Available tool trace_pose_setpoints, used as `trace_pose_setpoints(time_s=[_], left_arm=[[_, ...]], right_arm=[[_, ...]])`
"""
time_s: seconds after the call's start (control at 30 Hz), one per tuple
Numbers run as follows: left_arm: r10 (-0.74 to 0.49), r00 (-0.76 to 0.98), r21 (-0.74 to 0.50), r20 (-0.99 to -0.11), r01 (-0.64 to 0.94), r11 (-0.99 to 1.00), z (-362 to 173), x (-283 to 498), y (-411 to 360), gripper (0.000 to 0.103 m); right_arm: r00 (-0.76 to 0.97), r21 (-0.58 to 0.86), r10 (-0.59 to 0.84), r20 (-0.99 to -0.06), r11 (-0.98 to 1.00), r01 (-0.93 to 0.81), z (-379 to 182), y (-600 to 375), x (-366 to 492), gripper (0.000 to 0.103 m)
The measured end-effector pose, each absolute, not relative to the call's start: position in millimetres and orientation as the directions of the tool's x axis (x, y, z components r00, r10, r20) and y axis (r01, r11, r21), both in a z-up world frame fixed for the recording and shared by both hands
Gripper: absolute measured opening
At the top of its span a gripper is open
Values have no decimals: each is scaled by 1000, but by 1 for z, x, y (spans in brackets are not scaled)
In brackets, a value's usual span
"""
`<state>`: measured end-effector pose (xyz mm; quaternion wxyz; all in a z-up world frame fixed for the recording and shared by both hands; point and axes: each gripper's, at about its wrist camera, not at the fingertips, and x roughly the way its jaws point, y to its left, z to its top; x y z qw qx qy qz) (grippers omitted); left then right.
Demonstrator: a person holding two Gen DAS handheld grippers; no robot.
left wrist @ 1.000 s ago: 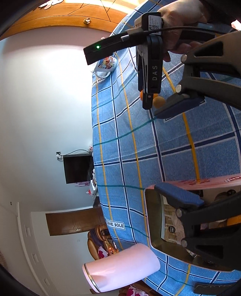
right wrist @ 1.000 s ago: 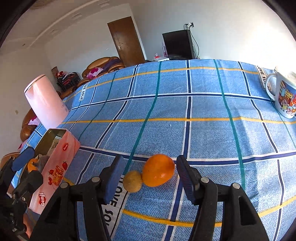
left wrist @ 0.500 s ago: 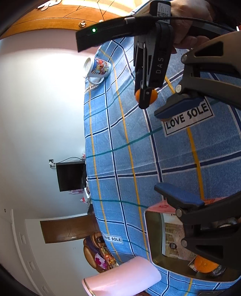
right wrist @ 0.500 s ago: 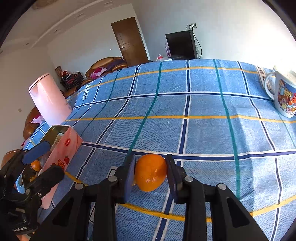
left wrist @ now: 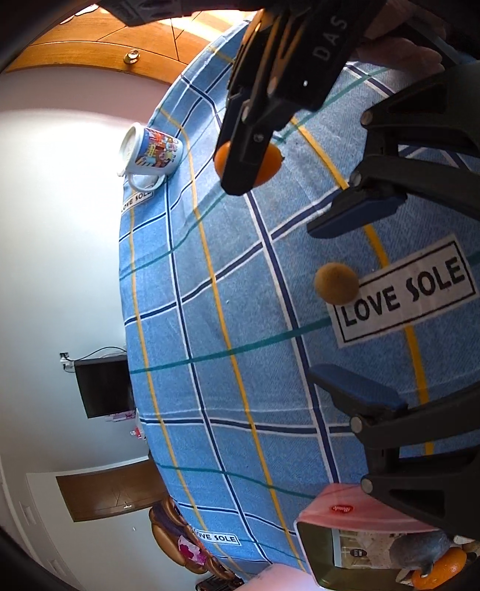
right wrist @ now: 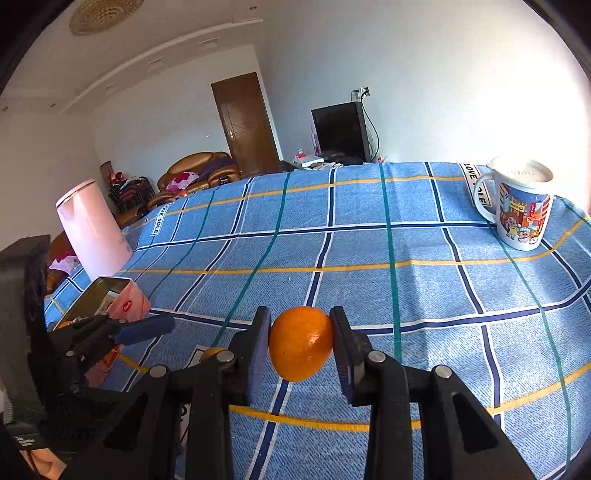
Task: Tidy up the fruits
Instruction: 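Grasp the small yellow fruit with the left gripper while the right gripper holds the orange, then carry the yellow fruit into the tin with the left gripper while the right gripper brings the orange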
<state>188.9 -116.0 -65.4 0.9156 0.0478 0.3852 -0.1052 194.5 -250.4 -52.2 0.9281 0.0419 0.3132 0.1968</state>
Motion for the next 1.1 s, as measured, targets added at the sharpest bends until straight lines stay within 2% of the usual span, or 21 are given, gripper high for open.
trace_pose_setpoints(time_s=[0.13, 0.2, 0.23, 0.27, 0.7, 1.1], left_arm=[[-161, 630, -5, -760, 242, 970, -74, 202, -121, 55], [-159, 603, -10, -782, 243, 970, -79, 207, -122, 39], [-169, 605, -18, -778, 248, 969, -78, 207, -122, 36], [-177, 605, -23, -776, 253, 967, -78, 206, -121, 28], [-267, 672, -114, -691, 263, 958, -61, 174, -97, 27], [-235, 789, -63, -567, 243, 968, -43, 132, -87, 27]], right_arm=[[740, 204, 404, -538, 914, -350, -50, -251, 190, 35], [740, 199, 408, -534, 912, -358, -49, -250, 189, 35], [742, 197, 407, -532, 912, -359, -49, -249, 189, 35], [745, 195, 405, -529, 913, -358, -48, -249, 188, 35], [778, 180, 409, -477, 912, -369, -42, -250, 176, 35], [813, 182, 430, -392, 903, -389, -34, -257, 162, 34]])
